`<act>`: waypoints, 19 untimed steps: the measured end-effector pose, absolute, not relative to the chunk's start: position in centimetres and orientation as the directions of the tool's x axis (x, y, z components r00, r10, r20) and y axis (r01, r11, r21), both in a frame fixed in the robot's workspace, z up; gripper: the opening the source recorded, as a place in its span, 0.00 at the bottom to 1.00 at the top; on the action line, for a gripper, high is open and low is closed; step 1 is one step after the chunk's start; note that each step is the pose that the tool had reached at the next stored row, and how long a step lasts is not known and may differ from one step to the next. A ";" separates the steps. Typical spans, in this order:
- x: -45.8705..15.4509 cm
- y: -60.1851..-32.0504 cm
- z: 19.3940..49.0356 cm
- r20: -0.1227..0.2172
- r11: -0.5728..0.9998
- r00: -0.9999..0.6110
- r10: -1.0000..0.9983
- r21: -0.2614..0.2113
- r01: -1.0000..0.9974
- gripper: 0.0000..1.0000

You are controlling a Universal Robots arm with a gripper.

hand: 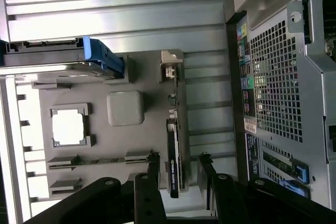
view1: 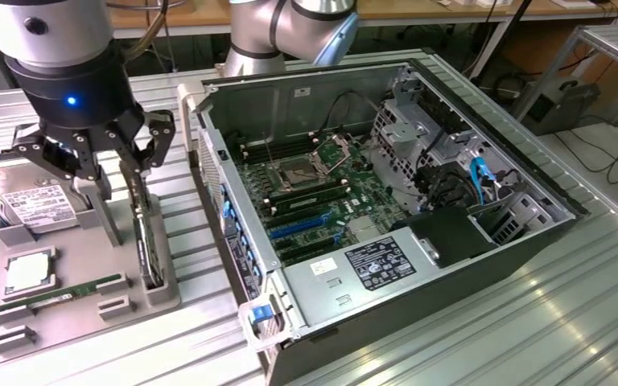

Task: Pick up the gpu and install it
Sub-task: 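Pick up the gpu and move the gpu toward the slot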

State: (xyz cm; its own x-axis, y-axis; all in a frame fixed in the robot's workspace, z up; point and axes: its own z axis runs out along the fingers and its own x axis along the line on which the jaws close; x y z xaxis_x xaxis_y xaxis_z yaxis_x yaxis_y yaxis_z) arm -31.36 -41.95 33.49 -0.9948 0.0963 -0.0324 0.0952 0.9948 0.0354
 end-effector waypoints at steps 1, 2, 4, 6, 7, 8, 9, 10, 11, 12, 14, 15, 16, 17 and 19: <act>-31.4 -42.1 33.1 -0.032 0.995 -0.995 0.099 0.035 0.098 0.42; -31.4 -42.2 32.9 -0.032 0.994 -0.994 0.101 0.035 0.100 0.42; -31.4 -42.3 32.5 -0.032 0.994 -0.994 0.102 0.035 0.101 0.42; -31.4 -42.5 32.1 -0.032 0.994 -0.994 0.103 0.035 0.102 0.42; -31.4 -42.6 32.0 -0.032 0.994 -0.994 0.103 0.035 0.102 0.42; -31.4 -42.7 31.8 -0.032 0.994 -0.994 0.103 0.035 0.102 0.42; -31.4 -42.7 31.5 -0.032 0.994 -0.994 0.103 0.035 0.102 0.42; -31.4 -42.7 31.4 -0.032 0.994 -0.994 0.103 0.035 0.102 0.42; -31.4 -42.7 31.2 -0.032 0.994 -0.994 0.103 0.035 0.102 0.42; -31.3 -42.7 31.0 -0.032 0.994 -0.994 0.103 0.035 0.102 0.42; -31.3 -42.7 30.6 -0.032 0.994 -0.994 0.103 0.035 0.102 0.42; -31.3 -42.7 30.4 -0.032 0.994 -0.994 0.103 0.035 0.102 0.42; -31.3 -42.7 30.2 -0.033 0.994 -0.994 0.103 0.036 0.102 0.42; -31.2 -42.7 30.1 -0.032 0.994 -0.994 0.103 0.035 0.102 0.42; -31.2 -42.7 29.7 -0.033 0.994 -0.994 0.103 0.035 0.102 0.42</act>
State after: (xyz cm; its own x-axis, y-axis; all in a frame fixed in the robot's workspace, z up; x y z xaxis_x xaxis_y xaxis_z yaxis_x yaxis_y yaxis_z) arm -31.23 -42.70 29.68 -0.9942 0.1030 -0.0325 0.1018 0.9942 0.0355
